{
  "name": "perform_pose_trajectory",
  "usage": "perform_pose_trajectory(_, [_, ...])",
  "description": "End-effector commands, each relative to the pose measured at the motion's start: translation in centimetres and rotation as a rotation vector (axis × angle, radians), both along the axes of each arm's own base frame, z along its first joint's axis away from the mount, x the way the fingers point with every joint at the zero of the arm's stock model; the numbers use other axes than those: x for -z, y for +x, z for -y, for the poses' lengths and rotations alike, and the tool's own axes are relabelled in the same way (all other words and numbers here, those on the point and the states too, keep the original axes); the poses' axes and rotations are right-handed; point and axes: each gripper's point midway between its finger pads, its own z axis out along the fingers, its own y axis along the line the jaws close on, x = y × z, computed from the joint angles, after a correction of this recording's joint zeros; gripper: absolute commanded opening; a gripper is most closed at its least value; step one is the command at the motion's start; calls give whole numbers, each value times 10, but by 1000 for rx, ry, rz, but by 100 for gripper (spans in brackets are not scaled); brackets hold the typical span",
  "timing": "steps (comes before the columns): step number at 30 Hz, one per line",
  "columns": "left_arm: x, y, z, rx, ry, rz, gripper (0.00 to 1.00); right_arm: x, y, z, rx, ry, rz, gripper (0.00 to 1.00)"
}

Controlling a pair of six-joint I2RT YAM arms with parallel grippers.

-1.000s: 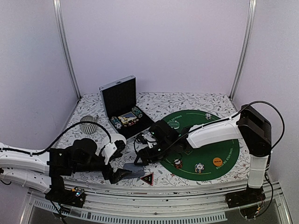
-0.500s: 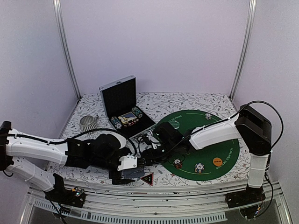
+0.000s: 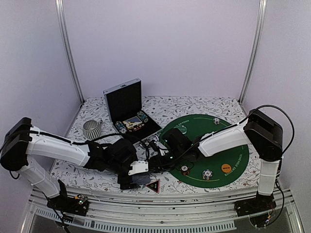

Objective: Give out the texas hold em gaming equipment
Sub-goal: Pick up the face-down deck piles from the center of the board.

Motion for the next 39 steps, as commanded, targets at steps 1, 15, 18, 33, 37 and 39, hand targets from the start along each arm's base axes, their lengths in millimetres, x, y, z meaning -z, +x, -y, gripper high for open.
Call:
perform_pose_trajectory(1, [1, 6, 1, 0, -14, -36, 98, -5, 0, -3, -6, 27, -7, 71])
perform_pose_trajectory(15, [18, 5, 0, 14, 1, -175, 82, -19, 3, 4, 7, 53, 8, 71])
perform_pose_trajectory(18, [22, -3, -5, 6, 25, -219, 81, -24, 6, 7, 20, 54, 24, 71])
perform_pose_trajectory(33, [19, 17, -11, -148, 42, -162, 95, -38, 14, 13, 34, 53, 77, 72])
perform_pose_trajectory(37, [23, 10, -11, -167, 49, -197, 98, -38, 16, 16, 40, 45, 86, 73])
perform_pose_trajectory(39, [26, 6, -11, -147, 51, -203, 97, -39, 17, 18, 43, 44, 91, 73])
